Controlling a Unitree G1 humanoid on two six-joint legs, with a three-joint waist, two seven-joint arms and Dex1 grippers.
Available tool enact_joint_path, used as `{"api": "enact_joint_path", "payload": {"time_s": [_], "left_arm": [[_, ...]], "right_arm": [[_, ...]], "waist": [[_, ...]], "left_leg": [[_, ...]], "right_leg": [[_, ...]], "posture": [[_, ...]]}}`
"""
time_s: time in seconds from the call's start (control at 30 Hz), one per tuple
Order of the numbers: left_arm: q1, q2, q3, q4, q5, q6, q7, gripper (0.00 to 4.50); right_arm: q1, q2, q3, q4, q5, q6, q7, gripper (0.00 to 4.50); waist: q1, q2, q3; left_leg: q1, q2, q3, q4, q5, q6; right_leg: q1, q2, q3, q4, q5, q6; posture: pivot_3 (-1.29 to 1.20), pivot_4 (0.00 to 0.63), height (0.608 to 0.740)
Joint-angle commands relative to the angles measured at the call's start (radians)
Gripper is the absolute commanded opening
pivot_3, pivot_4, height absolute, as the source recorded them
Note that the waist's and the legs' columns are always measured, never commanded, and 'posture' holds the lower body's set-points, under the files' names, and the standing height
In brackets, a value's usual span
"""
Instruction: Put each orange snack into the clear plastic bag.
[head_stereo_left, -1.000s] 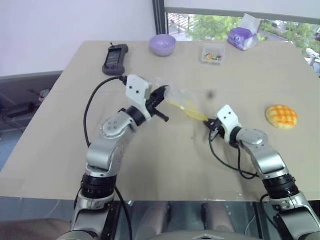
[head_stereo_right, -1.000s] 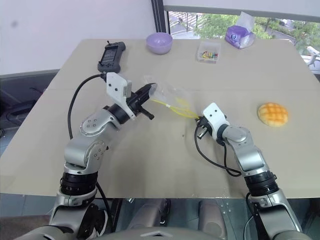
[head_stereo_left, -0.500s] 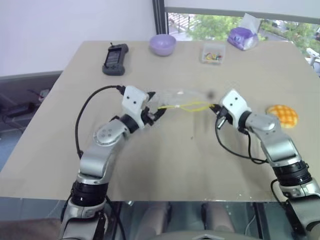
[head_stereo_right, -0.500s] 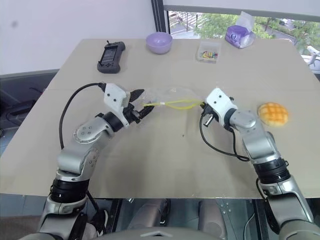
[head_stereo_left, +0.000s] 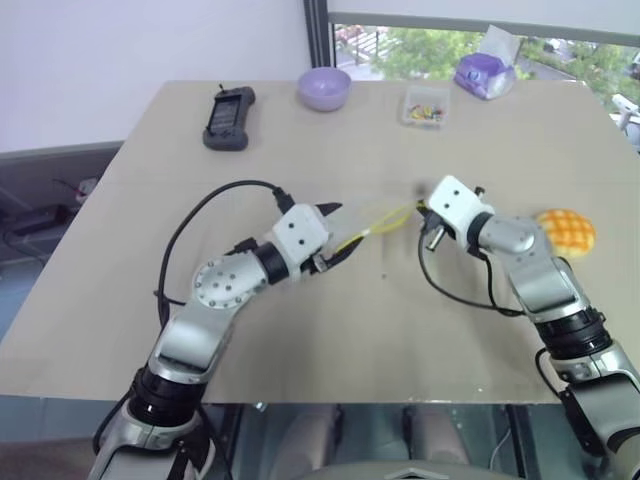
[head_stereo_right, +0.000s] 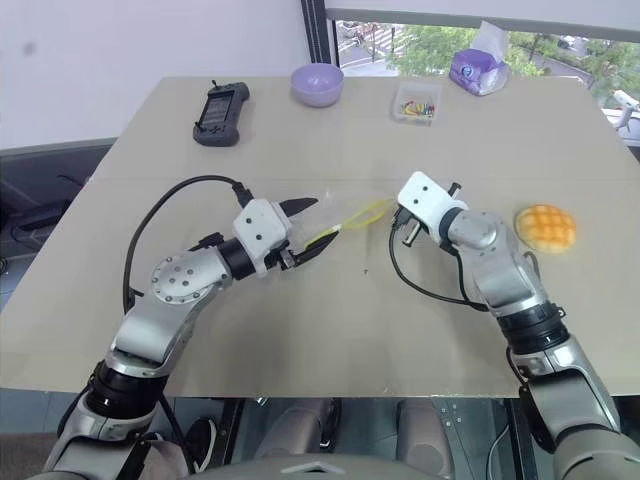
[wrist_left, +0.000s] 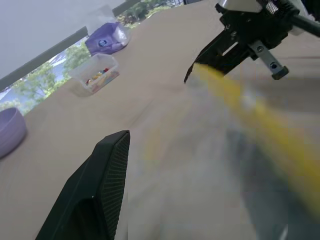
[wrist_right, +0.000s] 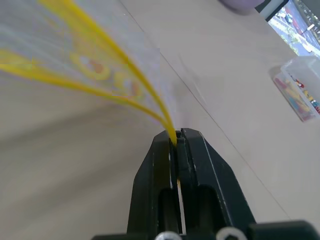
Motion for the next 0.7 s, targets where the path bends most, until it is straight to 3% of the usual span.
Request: {"api": "enact_joint_path", "payload": {"time_s": [0.03, 0.47, 0.7], "left_arm": [[-0.031, -0.001, 0.006, -0.059, 0.003, 0.007, -0.004, 3.24], [-0.029, 0.036, -0.021, -0.091, 0.011, 0.089, -0.05, 3.24], [-0.01, 0.051, -0.066, -0.073, 0.062, 0.063, -0.055, 3.24]], "right_arm": [[-0.034, 0.007, -0.004, -0.006, -0.021, -0.03, -0.022, 0.0], [-0.068, 0.06, -0.022, 0.026, -0.065, -0.017, -0.1, 0.0], [-0.063, 0.119, -0.033, -0.002, -0.092, 0.087, -0.175, 0.0]], "waist": [[0.001, 0.0, 0.0], [-0.006, 0.0, 0.0], [-0.013, 0.0, 0.0]], "left_leg": [[0.0, 0.0, 0.0, 0.0, 0.0, 0.0], [-0.001, 0.0, 0.001, -0.001, 0.0, 0.0], [-0.001, 0.0, 0.001, -0.001, 0.0, 0.0]], "right_leg": [[0.0, 0.0, 0.0, 0.0, 0.0, 0.0], [-0.002, 0.001, 0.002, 0.0, 0.0, 0.0], [-0.002, 0.001, 0.002, 0.0, 0.0, 0.0]], "posture": [[0.0, 0.15, 0.74], [0.0, 0.15, 0.74], [0.0, 0.15, 0.74]]}}
